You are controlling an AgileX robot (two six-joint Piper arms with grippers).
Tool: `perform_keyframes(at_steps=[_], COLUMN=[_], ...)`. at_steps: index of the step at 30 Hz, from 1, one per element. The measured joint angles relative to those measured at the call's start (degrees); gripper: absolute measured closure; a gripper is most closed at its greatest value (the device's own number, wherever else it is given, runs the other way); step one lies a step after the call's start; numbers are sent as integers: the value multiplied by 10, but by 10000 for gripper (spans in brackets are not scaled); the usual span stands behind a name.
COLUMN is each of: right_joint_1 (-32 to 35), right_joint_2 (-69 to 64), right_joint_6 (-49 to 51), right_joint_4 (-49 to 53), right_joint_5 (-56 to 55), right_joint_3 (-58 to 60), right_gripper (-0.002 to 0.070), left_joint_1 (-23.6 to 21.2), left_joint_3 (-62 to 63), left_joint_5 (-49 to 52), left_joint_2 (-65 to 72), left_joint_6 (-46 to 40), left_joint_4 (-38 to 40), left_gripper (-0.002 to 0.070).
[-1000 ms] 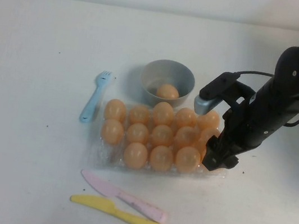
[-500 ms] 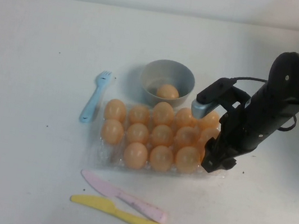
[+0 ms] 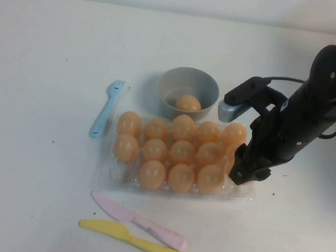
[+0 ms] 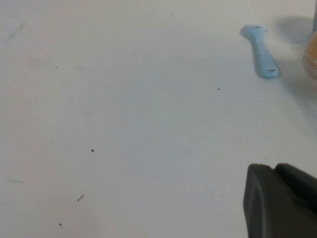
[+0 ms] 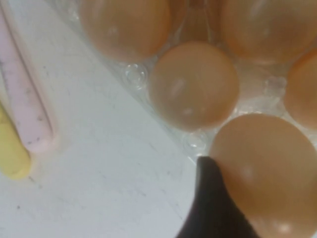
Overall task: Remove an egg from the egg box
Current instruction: Pick up the egg from the plastic box, then place the egg in the bowl
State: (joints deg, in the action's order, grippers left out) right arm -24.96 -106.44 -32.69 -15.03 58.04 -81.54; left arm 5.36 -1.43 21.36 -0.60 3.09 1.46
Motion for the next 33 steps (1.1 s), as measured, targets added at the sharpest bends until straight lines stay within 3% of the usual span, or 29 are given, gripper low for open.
perform_keyframes(at_steps=[9,16,22,33], right_joint_1=[0,0,0,0], right_joint_2=[65,61,-10,-210], right_joint_6=[13,14,14,13], right_joint_4=[19,-25,-81,-133], right_joint_5=[15,-142,-258,-268], right_joint_3=[-43,-68,-109,-276], right_gripper=[308,308,308,290], left_joint_1=[0,0,0,0], left_joint_3=[0,0,0,0], left_joint_5=[0,0,0,0], left_joint_2=[0,0,0,0], left_joint_6=[0,0,0,0], left_joint_4=[0,0,0,0], left_gripper=[678,678,678,678])
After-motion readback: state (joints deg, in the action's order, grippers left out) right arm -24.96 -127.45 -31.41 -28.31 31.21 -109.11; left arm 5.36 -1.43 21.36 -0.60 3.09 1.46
